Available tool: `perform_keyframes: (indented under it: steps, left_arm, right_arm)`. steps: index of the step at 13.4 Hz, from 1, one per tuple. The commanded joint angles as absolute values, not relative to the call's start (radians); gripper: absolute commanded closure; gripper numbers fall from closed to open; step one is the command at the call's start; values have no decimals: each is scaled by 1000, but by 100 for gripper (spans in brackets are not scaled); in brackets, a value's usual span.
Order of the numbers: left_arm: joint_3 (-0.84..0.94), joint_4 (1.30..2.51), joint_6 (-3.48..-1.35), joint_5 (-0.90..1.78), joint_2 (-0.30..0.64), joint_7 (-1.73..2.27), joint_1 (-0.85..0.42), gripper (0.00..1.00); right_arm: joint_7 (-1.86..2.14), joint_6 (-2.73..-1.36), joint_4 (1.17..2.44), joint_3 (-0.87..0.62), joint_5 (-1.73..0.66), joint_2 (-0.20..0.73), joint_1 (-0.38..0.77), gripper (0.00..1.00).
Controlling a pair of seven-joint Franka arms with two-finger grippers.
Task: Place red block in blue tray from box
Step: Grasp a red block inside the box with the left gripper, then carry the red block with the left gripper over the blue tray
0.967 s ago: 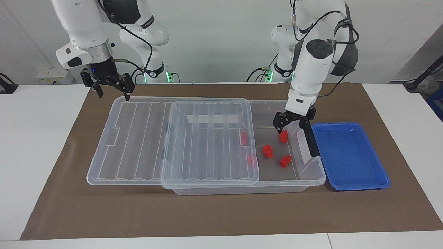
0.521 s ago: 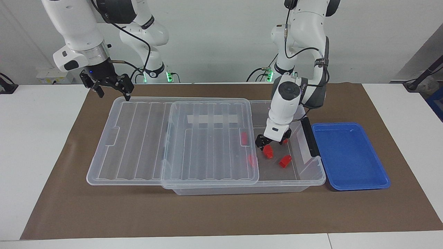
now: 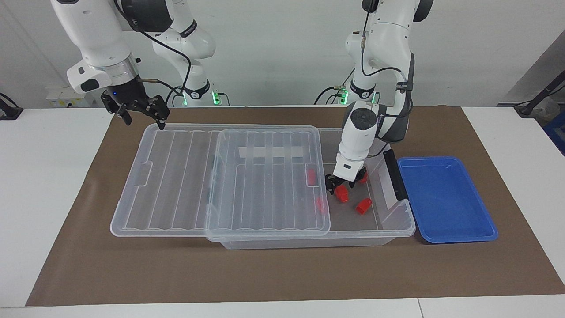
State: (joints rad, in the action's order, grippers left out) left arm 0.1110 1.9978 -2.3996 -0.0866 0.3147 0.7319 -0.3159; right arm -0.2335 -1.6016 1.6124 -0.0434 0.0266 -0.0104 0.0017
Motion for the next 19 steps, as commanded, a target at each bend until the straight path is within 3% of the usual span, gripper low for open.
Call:
perform_keyframes:
  steps: [1, 3, 5, 6, 7, 9, 13, 17, 19]
  left_arm:
    - [97, 2017, -2399, -109, 296, 755, -321, 100]
    - [97, 1981, -2334, -100, 298, 755, -313, 100]
    - [95, 1896, -2206, -86, 293, 759, -313, 100]
    - [89, 1846, -2133, -62, 284, 759, -313, 100]
    - [83, 1779, -2046, -23, 281, 759, -310, 100]
    - [80, 1624, -1865, 49, 282, 758, -258, 100]
    - [87, 1439, -1581, 90, 279, 741, -132, 100]
    - [80, 1425, -1545, 37, 267, 288, -11, 100]
    - [80, 1439, -1577, 8, 265, 63, 87, 100]
  right_arm:
    - [-241, -1614, 1638, -48, 23, -28, -6, 0]
    - [-239, -1614, 1638, -48, 23, -28, -9, 0]
    - [-241, -1630, 1640, -48, 23, -28, -14, 21]
    - [-241, -1644, 1649, -48, 21, -28, -26, 45]
    - [-242, -1654, 1657, -48, 23, -29, -26, 99]
    - [-241, -1673, 1676, -46, 23, -29, -53, 100]
    - [-200, -1843, 1801, -46, 21, -52, -138, 100]
    - [-163, -2043, 1919, -46, 21, -35, -176, 100]
    - [-161, -2062, 1934, -46, 21, -28, -178, 100]
